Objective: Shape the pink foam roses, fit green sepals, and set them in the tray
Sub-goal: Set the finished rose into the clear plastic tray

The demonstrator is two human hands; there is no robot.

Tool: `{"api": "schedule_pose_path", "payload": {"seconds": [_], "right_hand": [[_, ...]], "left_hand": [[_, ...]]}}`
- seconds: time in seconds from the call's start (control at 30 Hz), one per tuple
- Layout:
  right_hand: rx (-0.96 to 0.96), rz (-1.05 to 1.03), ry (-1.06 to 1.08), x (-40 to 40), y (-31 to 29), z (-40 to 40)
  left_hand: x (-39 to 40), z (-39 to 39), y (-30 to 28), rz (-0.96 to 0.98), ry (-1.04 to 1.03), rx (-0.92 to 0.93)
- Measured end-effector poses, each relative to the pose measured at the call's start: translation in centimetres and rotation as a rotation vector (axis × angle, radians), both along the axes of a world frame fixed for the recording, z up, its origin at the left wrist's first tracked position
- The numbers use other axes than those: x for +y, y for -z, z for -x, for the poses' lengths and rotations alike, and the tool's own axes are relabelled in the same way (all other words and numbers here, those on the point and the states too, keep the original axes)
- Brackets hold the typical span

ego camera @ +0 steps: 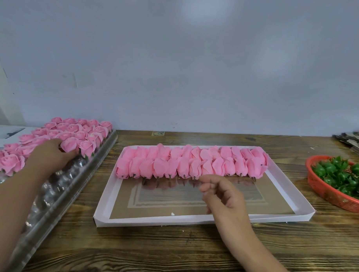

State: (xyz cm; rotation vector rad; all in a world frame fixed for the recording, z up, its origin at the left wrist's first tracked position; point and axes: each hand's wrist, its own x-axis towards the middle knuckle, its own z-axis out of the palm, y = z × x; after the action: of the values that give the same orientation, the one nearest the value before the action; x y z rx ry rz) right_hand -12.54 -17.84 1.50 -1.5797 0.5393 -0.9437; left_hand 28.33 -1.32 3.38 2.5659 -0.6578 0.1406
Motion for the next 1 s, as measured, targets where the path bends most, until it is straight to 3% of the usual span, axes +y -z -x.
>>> {"api": "schedule_pose_path", "payload": {"seconds": [0.3, 0.53, 1.0], "right_hand": [[0.002, 0.007, -0.001, 0.1, -0.2, 0.1], [0.008, 0.013, -0.002, 0.1, -0.1, 0.1], [-0.021, -0.006, 0.016, 0.1, -0.3, 0.4]], "left_hand": [[0.6, 0.3, -1.1, -0.04, -0.018, 0.075], [1.5, 1.9, -0.1, 0.113, 0.0, 0.051], [1.7, 2.5, 0.0, 0.125, -0.054, 0.03]]}}
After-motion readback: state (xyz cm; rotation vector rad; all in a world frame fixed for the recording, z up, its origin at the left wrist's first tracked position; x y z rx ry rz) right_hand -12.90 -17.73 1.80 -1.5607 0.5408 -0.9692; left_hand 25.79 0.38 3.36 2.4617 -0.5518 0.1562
